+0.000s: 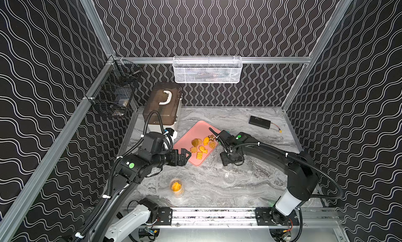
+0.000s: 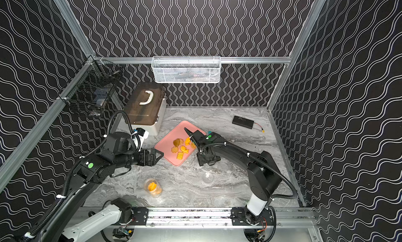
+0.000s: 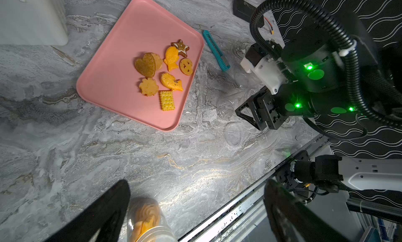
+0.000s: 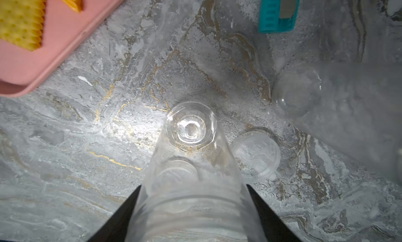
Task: Pour the cookies out of the jar
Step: Place the jar at the center of the board, then pick up the jar from the center of the board.
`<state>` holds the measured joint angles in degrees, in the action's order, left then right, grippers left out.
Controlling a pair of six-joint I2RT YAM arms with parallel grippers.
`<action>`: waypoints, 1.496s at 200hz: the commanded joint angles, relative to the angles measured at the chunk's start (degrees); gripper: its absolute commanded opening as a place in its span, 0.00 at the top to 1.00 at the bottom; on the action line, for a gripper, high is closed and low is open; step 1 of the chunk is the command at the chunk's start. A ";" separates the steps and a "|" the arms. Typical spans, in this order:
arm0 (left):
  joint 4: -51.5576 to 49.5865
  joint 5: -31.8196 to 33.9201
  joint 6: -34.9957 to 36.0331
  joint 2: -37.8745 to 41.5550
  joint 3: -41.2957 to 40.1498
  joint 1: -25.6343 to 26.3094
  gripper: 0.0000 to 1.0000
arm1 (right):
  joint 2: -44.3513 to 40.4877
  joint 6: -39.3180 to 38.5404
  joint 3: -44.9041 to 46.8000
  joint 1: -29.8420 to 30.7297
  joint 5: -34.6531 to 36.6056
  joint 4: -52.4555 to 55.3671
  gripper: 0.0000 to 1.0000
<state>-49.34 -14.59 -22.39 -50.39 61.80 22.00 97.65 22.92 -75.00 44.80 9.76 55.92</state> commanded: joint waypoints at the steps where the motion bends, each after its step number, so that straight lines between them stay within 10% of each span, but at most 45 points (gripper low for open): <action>1: 0.25 0.26 1.63 0.01 -0.03 -0.20 0.01 | 0.30 0.02 -0.14 0.03 0.24 0.93 0.27; 228: 0.04 -0.45 1.10 -0.41 0.52 -0.38 0.01 | -6.38 0.24 -6.59 0.64 0.35 4.90 0.06; 299: -4.20 5.95 -1.24 -0.37 -0.03 -0.38 0.01 | -15.03 0.41 -3.96 5.36 -13.40 -4.38 0.06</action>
<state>-50.41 -13.02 -22.63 -50.63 61.91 21.76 86.08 22.92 -80.97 48.21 3.84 57.54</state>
